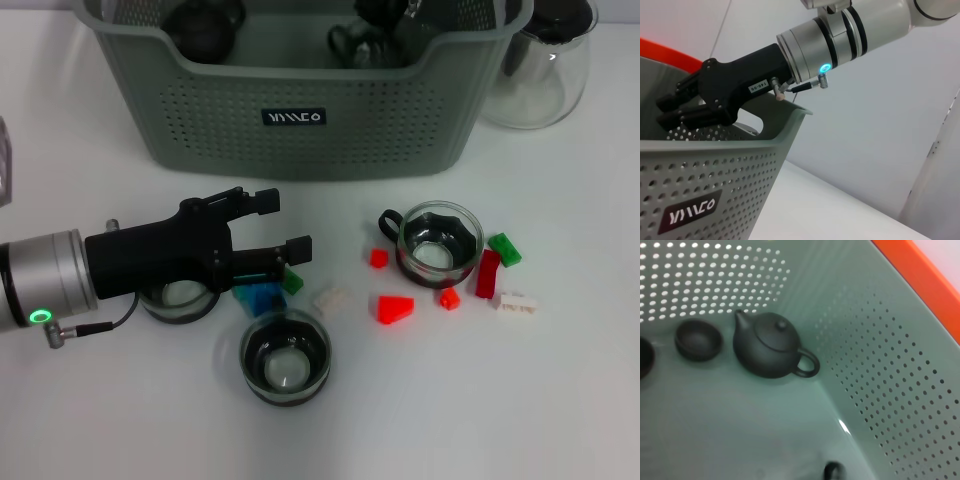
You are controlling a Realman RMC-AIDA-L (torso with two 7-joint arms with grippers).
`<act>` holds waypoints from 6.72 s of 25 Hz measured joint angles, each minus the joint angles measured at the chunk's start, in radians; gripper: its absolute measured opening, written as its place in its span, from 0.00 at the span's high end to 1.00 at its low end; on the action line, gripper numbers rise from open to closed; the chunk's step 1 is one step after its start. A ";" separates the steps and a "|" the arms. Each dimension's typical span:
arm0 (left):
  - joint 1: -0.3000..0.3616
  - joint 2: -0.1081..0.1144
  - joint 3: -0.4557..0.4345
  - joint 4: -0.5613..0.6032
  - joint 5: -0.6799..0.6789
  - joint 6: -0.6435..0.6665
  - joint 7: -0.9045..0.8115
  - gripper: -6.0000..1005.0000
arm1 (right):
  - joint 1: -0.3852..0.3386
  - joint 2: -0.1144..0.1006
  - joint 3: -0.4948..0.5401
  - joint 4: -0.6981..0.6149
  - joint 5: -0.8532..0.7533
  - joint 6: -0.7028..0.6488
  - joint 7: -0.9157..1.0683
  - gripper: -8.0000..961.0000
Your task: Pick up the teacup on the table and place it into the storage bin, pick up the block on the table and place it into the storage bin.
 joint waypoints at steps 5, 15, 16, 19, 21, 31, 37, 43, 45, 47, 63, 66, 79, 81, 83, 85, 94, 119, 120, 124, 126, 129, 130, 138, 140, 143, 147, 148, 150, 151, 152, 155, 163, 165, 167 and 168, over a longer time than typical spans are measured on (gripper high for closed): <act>0.001 0.000 0.001 0.000 0.002 0.000 -0.002 0.10 | -0.009 0.002 0.002 -0.038 0.003 -0.015 0.000 0.54; 0.005 -0.001 0.001 0.000 0.004 0.002 -0.006 0.10 | -0.132 0.001 0.034 -0.436 0.081 -0.192 0.049 0.34; 0.005 -0.002 0.002 0.000 0.004 0.002 -0.006 0.10 | -0.148 -0.003 0.053 -0.484 0.128 -0.237 0.040 0.34; 0.005 -0.001 0.001 0.000 0.006 0.002 -0.006 0.10 | -0.185 -0.018 0.122 -0.583 0.260 -0.366 -0.002 0.34; 0.005 -0.001 0.002 0.000 0.008 0.002 -0.006 0.10 | -0.207 -0.032 0.179 -0.629 0.357 -0.475 -0.035 0.34; 0.002 0.003 0.001 0.000 0.008 0.002 -0.006 0.10 | -0.313 -0.100 0.441 -0.669 0.616 -1.020 -0.243 0.34; -0.001 0.005 0.001 0.000 0.008 0.002 -0.004 0.10 | -0.383 -0.112 0.446 -0.664 0.628 -1.257 -0.371 0.34; -0.001 0.005 0.002 0.000 0.008 -0.003 -0.001 0.10 | -0.432 -0.116 0.341 -0.648 0.511 -1.287 -0.387 0.34; 0.000 0.006 0.001 0.000 0.008 -0.003 -0.001 0.10 | -0.430 -0.109 0.317 -0.636 0.444 -1.287 -0.385 0.35; -0.001 0.006 0.001 0.000 0.008 -0.001 0.000 0.10 | -0.417 -0.091 0.307 -0.623 0.357 -1.281 -0.382 0.35; -0.031 -0.018 0.135 0.000 0.009 -0.062 0.052 0.10 | -0.315 0.004 0.193 -0.440 0.050 -1.021 -0.369 0.35; -0.036 -0.023 0.162 -0.007 0.007 -0.073 0.064 0.10 | -0.296 0.005 0.149 -0.394 0.049 -0.970 -0.363 0.35; -0.039 -0.025 0.164 -0.012 0.000 -0.076 0.062 0.10 | -0.275 0.013 -0.033 -0.298 0.096 -0.783 -0.337 0.35; -0.039 -0.024 0.163 -0.012 0.000 -0.076 0.060 0.10 | -0.275 0.013 -0.057 -0.290 0.107 -0.766 -0.335 0.35; -0.039 -0.024 0.162 -0.012 0.000 -0.076 0.060 0.10 | -0.275 0.013 -0.080 -0.284 0.112 -0.750 -0.328 0.35; -0.037 -0.023 0.160 -0.012 0.000 -0.076 0.059 0.10 | -0.275 0.013 -0.107 -0.274 0.112 -0.731 -0.316 0.36; -0.035 -0.023 0.157 -0.012 -0.002 -0.076 0.059 0.10 | -0.276 0.013 -0.123 -0.262 0.118 -0.724 -0.308 0.57; -0.026 -0.020 0.149 -0.012 -0.003 -0.068 0.062 0.10 | -0.264 -0.004 0.085 -0.539 0.138 -1.098 -0.252 0.93; -0.026 -0.021 0.149 -0.012 -0.003 -0.069 0.062 0.10 | -0.260 -0.004 0.116 -0.569 0.141 -1.126 -0.252 0.93; -0.025 -0.021 0.150 -0.012 -0.003 -0.071 0.064 0.10 | -0.225 -0.002 0.210 -0.629 0.165 -1.169 -0.256 0.93; -0.025 -0.021 0.153 -0.012 -0.003 -0.073 0.065 0.10 | -0.202 -0.004 0.254 -0.633 0.214 -1.168 -0.261 0.93; -0.025 -0.022 0.153 -0.012 -0.003 -0.071 0.065 0.10 | -0.161 -0.008 0.337 -0.634 0.313 -1.149 -0.265 0.93; -0.025 -0.022 0.153 -0.012 -0.003 -0.068 0.065 0.11 | -0.149 -0.010 0.369 -0.635 0.332 -1.136 -0.262 0.93; -0.025 -0.022 0.149 -0.012 -0.003 -0.072 0.066 0.11 | -0.102 -0.033 0.450 -0.578 0.331 -0.678 -0.150 0.93; -0.025 -0.021 0.149 -0.012 -0.003 -0.074 0.066 0.11 | -0.090 -0.039 0.427 -0.511 0.307 -0.570 -0.146 0.93; -0.025 -0.021 0.149 -0.012 -0.003 -0.074 0.066 0.11 | -0.058 -0.046 0.374 -0.394 0.257 -0.442 -0.147 0.93; -0.025 -0.021 0.149 -0.012 -0.003 -0.075 0.065 0.11 | -0.021 -0.025 0.306 -0.281 0.158 -0.324 -0.145 0.93; -0.025 -0.021 0.149 -0.012 -0.003 -0.075 0.065 0.11 | -0.009 -0.016 0.295 -0.252 0.124 -0.296 -0.143 0.93; -0.025 -0.021 0.149 -0.012 -0.003 -0.077 0.065 0.11 | 0.011 -0.002 0.272 -0.190 0.052 -0.242 -0.133 0.93; -0.025 -0.022 0.149 -0.012 -0.003 -0.078 0.065 0.11 | 0.020 0.003 0.256 -0.158 0.026 -0.210 -0.123 0.93; -0.025 -0.022 0.149 -0.012 -0.003 -0.079 0.065 0.11 | 0.028 0.005 0.236 -0.127 0.005 -0.174 -0.110 0.93; -0.024 -0.023 0.149 -0.012 -0.003 -0.079 0.065 0.11 | 0.040 0.006 0.162 -0.045 -0.009 -0.088 -0.076 0.93; -0.023 -0.023 0.149 -0.012 -0.003 -0.080 0.065 0.11 | 0.033 0.003 0.102 0.018 -0.012 -0.019 -0.066 0.93; -0.023 -0.023 0.149 -0.012 -0.003 -0.085 0.064 0.11 | 0.032 0.003 0.100 0.025 -0.013 -0.018 -0.068 0.93; -0.023 -0.023 0.149 -0.015 -0.003 -0.089 0.064 0.11 | 0.030 0.003 0.099 0.028 -0.017 -0.018 -0.070 0.93; -0.023 -0.023 0.149 -0.018 -0.003 -0.089 0.064 0.11 | 0.029 0.003 0.099 0.028 -0.020 -0.018 -0.069 0.93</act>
